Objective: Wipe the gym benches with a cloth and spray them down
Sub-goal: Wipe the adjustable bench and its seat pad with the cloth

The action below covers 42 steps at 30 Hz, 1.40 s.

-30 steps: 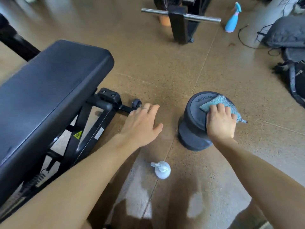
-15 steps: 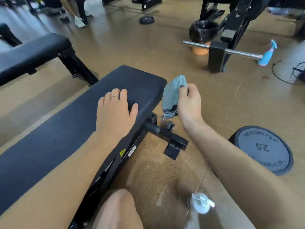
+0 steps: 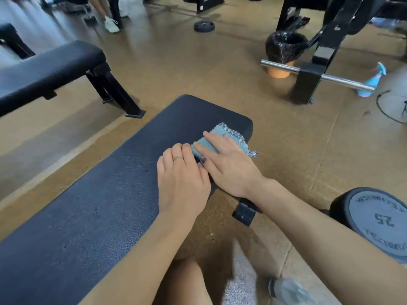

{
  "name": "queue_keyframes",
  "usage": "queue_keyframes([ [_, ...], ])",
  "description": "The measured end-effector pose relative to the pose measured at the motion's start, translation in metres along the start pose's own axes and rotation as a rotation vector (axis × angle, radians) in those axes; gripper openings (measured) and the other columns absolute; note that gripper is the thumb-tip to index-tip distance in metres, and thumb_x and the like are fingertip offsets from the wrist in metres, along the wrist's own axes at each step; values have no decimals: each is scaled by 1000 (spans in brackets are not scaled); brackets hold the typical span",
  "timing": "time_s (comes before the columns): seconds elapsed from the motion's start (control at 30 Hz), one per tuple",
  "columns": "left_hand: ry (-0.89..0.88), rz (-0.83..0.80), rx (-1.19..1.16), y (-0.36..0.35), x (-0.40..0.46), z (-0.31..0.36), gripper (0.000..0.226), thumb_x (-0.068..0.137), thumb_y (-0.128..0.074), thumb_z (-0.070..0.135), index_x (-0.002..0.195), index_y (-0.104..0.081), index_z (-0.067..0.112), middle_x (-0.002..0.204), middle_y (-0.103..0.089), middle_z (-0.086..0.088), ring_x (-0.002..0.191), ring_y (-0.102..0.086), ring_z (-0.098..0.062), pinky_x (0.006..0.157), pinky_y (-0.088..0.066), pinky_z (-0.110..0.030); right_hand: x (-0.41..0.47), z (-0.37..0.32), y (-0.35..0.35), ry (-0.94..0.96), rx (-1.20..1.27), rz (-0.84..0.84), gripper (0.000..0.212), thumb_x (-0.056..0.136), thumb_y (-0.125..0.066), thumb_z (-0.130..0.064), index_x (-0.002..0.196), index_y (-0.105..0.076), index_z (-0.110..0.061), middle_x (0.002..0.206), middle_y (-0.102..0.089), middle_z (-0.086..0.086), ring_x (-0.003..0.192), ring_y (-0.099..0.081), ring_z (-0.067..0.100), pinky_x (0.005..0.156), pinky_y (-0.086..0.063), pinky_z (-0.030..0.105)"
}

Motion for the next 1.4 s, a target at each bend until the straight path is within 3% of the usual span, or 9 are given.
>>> queue_keyframes([
  [0.1, 23, -25, 11, -2, 0, -2, 42, 98, -45, 30, 133, -52, 6, 132, -56, -13, 120, -51, -32, 104, -42, -47, -4, 7, -1, 14, -74, 31, 54, 102, -24, -39, 150, -45, -28, 157, -35, 7, 148, -27, 29, 122, -22, 48],
  [0.17, 59, -49, 14, -3, 0, -3, 46, 98, -41, 35, 134, -51, 8, 133, -55, -12, 120, -51, -31, 103, -43, -47, -8, 10, -4, 41, -161, 39, 55, 103, -21, -39, 151, -44, -26, 157, -40, 6, 150, -26, 29, 124, -16, 49],
  [0.33, 66, -60, 71, -2, 0, 0, 42, 99, -32, 42, 117, -56, 12, 122, -59, -8, 111, -54, -28, 94, -48, -45, -7, 13, 4, 92, -134, -88, 65, 99, -1, -46, 159, -22, -32, 169, -15, 0, 156, -6, 21, 127, 0, 40],
  [0.5, 47, -59, 159, -3, 0, 3, 45, 99, -28, 37, 116, -57, 8, 118, -61, -13, 107, -55, -30, 89, -49, -44, 33, 21, 9, 182, -166, -133, 53, 108, -15, -38, 161, -18, -32, 170, -9, 0, 156, -4, 21, 126, -2, 39],
  [0.7, 64, -65, 170, 0, 6, 8, 35, 93, -35, 32, 104, -57, 8, 105, -59, -12, 94, -54, -29, 79, -46, -43, 112, 21, 1, 194, -181, -225, 53, 108, -12, -39, 161, -10, -35, 171, -1, -2, 157, 2, 19, 126, 2, 40],
  [0.9, 41, -61, 163, 1, 2, 7, 35, 92, -31, 30, 103, -57, 8, 104, -59, -11, 94, -54, -30, 78, -46, -44, 82, 14, 4, 259, -177, -192, 54, 108, -15, -36, 162, -12, -31, 170, -1, 2, 156, 2, 22, 126, 1, 40],
  [1.07, 35, -41, 116, -1, 1, 6, 35, 91, -34, 28, 106, -57, 6, 108, -61, -13, 98, -56, -32, 81, -48, -46, 17, 20, 15, 297, -119, -225, 53, 108, -15, -38, 161, -8, -37, 169, 7, -8, 155, 12, 12, 124, 11, 32],
  [1.4, 83, -54, 97, 1, 5, 5, 32, 89, -32, 32, 101, -54, 12, 106, -59, -8, 98, -54, -29, 86, -48, -45, 142, 22, 6, 165, -182, -293, 54, 108, -12, -37, 162, -3, -35, 170, 9, -2, 156, 10, 17, 126, 6, 39],
])
Point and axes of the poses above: each hand's wrist, its own x-axis towards the middle knuckle, its own y-axis out of the back of the hand, z = x × y, the point moved 2 cm from there along x, towards the middle knuckle
